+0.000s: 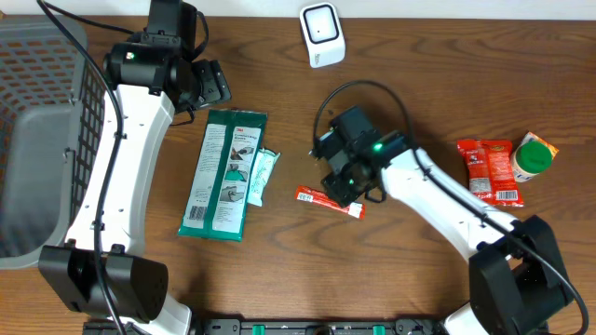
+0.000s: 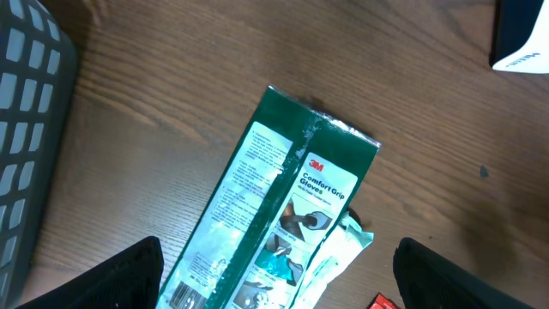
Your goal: Scan the item barcode
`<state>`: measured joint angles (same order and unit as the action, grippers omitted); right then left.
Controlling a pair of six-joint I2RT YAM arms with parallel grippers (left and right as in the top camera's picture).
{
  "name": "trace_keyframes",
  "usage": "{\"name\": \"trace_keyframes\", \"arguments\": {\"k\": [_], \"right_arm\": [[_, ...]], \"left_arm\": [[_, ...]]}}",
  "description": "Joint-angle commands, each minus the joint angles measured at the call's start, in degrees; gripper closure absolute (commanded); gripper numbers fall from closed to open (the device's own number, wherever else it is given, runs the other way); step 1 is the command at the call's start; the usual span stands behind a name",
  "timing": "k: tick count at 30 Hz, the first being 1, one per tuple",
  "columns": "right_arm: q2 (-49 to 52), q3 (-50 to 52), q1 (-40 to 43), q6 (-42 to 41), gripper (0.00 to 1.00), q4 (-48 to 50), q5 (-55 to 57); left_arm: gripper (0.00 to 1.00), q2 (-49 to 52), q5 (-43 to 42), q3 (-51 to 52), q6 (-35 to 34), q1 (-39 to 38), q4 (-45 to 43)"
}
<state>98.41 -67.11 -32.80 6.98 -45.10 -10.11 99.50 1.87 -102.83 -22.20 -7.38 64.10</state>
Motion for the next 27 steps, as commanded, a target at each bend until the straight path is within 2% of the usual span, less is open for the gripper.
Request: {"name": "trace_keyframes", "arguments": {"k": [1, 4, 15, 20, 25, 27], "right_arm": [[0.2, 3.13, -1.84, 5.77, 0.47, 3.13, -0.13], [0.22, 5.88, -2.08, 6.03, 0.38, 6.58, 2.69], [0.22, 15.08, -2.08, 6.88, 0.34, 17.9, 5.55], [0.22, 16.61, -1.62, 6.84, 0.55, 20.41, 5.77], [0.24, 16.61, -0.74, 6.82, 0.66, 20.46, 5.79], [0.22, 16.61, -0.26, 6.8, 0.67, 20.46, 5.81]], "left_arm": [[0.14, -0.55, 0.74, -0.24, 0.76, 0.2, 0.13], [0.14, -0.55, 0.74, -0.24, 0.74, 0.2, 0.13], [0.14, -0.55, 0.74, -0.24, 0.74, 0.2, 0.13], [0.14, -0.55, 0.74, -0.24, 0.76, 0.2, 0.13], [0.14, -0.55, 0.74, -0.24, 0.74, 0.2, 0.13], [0.14, -0.55, 0.74, -0.24, 0.74, 0.2, 0.13]]}}
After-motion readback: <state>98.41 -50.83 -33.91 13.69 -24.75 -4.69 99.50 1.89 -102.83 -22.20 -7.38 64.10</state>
